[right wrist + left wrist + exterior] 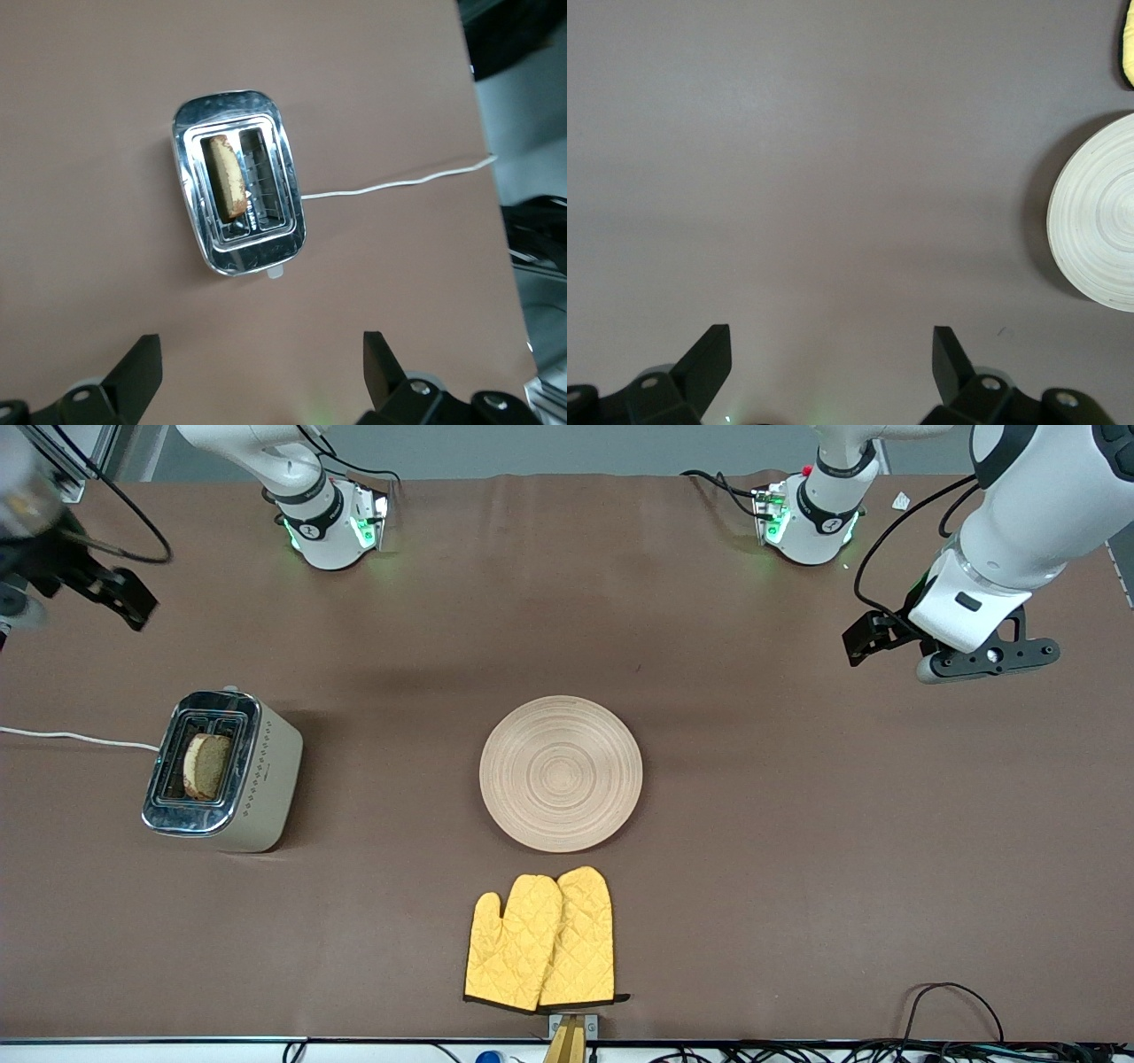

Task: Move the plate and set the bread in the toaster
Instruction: 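Open the right gripper and raise it away from the toaster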

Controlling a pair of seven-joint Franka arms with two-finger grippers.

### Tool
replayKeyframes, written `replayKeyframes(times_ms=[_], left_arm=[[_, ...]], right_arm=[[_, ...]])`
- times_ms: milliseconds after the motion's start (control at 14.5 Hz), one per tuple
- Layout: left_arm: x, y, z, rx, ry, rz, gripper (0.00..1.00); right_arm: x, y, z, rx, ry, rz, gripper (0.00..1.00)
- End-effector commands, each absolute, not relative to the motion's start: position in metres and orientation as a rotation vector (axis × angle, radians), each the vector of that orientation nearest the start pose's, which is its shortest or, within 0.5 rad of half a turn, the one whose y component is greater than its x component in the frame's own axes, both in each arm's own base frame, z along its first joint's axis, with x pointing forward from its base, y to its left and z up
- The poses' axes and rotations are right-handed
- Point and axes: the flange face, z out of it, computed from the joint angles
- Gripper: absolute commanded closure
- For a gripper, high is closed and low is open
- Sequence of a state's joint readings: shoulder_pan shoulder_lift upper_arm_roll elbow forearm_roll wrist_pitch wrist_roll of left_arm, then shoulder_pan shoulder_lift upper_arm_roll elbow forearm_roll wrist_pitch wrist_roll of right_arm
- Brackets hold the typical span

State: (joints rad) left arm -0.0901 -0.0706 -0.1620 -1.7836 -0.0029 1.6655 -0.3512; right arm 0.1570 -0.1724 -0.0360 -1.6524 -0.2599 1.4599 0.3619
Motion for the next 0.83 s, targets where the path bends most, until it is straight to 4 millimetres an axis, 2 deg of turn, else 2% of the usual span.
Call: replayKeyframes(times_ms=[0,138,276,483,690,759], left_arm=[[0.514,-0.137,0.577,-3.115,-0.145,0.031,0.00],[0.515,-0.134,0.590,-3.078,-0.116,-0.026,0.00],[0.515,-0.131,0.602,-3.057,-0.029,-0.053,0.00],[0.513,-0.113,0.613,-3.068,0.141,-0.053,0.00],[0.509,-0.092,0.626,-3.073,0.206,-0.060,0.00],[0.509,-0.082,0.638,-3.097,0.213,-0.065,0.00]], right_arm=[[0.477,-0.031,0.681,-3.219,0.305,-0.099,0.00],[0.477,-0.055,0.677,-3.191,0.285,-0.101,0.00],[0.481,-0.059,0.667,-3.188,0.286,-0.127,0.00],[0.489,-0.053,0.668,-3.185,0.268,-0.189,0.00],[0.495,-0.047,0.669,-3.155,0.255,-0.230,0.00],[0.498,-0.044,0.667,-3.155,0.250,-0.228,0.00]])
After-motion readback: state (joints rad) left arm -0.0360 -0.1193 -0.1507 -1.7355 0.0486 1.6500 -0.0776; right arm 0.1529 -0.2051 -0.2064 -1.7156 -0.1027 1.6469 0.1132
